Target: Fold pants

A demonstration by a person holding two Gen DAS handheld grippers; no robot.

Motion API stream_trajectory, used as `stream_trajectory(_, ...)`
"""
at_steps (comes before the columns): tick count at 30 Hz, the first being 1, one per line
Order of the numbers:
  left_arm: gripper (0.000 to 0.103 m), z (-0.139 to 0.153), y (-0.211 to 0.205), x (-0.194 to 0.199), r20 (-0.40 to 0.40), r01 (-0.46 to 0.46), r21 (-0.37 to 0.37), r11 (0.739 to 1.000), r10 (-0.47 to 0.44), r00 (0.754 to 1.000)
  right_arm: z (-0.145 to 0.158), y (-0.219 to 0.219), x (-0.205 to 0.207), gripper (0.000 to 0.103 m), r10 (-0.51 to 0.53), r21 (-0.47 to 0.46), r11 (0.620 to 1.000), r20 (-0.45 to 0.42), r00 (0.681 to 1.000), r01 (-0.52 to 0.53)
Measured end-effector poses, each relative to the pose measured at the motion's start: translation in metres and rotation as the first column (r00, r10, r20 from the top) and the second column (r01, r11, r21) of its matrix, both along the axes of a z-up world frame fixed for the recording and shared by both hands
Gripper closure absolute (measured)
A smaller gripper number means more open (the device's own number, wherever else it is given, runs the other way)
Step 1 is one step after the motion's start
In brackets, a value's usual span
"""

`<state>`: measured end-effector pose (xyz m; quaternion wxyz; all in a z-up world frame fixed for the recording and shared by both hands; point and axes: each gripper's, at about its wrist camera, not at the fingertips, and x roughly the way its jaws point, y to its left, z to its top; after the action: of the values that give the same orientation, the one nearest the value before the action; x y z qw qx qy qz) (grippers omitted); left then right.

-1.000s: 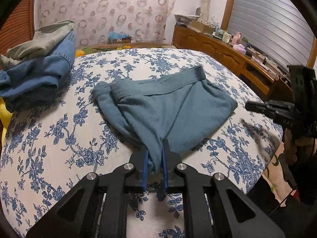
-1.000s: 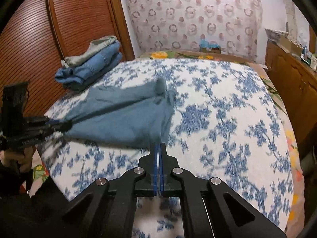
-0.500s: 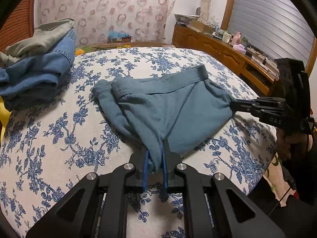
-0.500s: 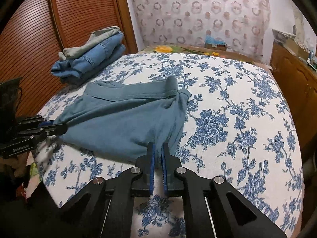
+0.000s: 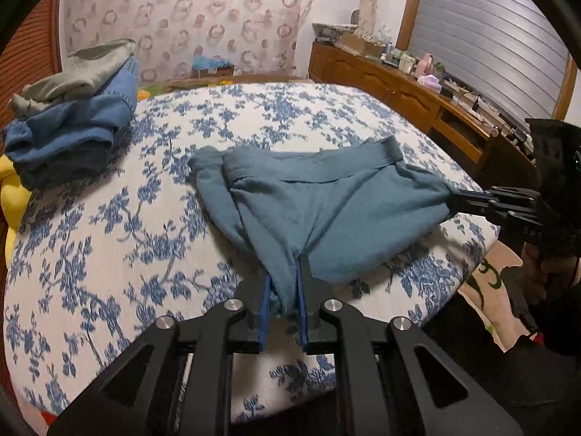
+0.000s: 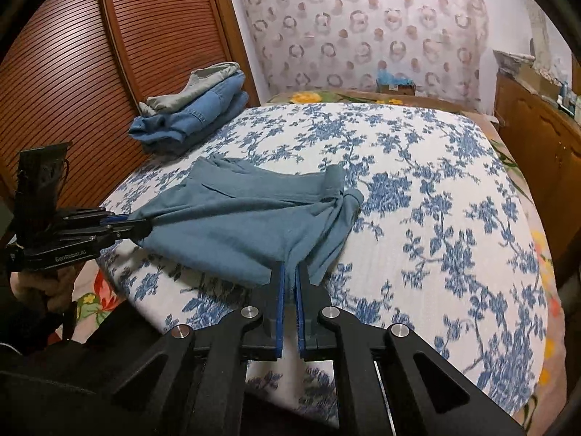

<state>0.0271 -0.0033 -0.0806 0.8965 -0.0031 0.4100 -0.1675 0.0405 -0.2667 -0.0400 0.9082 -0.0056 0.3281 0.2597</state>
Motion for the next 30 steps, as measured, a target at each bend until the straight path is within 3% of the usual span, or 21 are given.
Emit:
stream_trajectory(5, 0.083, 0.005, -0.004, 0.001, 0.004, -0.010, 0.021, 1.000, 0.010, 1.000, 0.004, 0.002, -0.004, 0.097, -0.018, -0.025, 1.000, 0.017, 1.000, 0.018)
stream_trajectory(8, 0.070, 0.010, -0.002, 0.002, 0.026, -0.019, 0.024, 1.000, 0.019, 0.999, 0.008, 0.001, -0.007, 0.093, -0.042, -0.028, 0.999, 0.037, 0.998, 0.043)
stream_trajectory(10, 0.053, 0.013, 0.001, 0.002, 0.045, -0.027, 0.026, 0.999, 0.026, 0.999, 0.011, -0.002, -0.007, 0.085, -0.058, -0.032, 0.998, 0.049, 0.997, 0.059)
stream_trajectory(16, 0.046, 0.012, 0.004, 0.021, 0.057, -0.049, 0.045, 0.998, 0.046, 0.997, 0.014, -0.003, 0.002, 0.064, -0.083, -0.035, 0.996, 0.060, 0.995, 0.085)
stream_trajectory(25, 0.046, 0.007, -0.004, 0.060, 0.074, -0.044, 0.090, 0.995, 0.038, 0.997, 0.007, 0.012, 0.041, 0.064, -0.090, -0.043, 0.995, 0.026, 0.996, 0.091)
stream_trajectory(30, 0.060, -0.001, -0.008, 0.078, 0.037, -0.015, 0.086, 0.996, 0.012, 0.999, 0.002, 0.016, 0.051, 0.064, -0.094, -0.054, 0.994, 0.004, 0.996, 0.094)
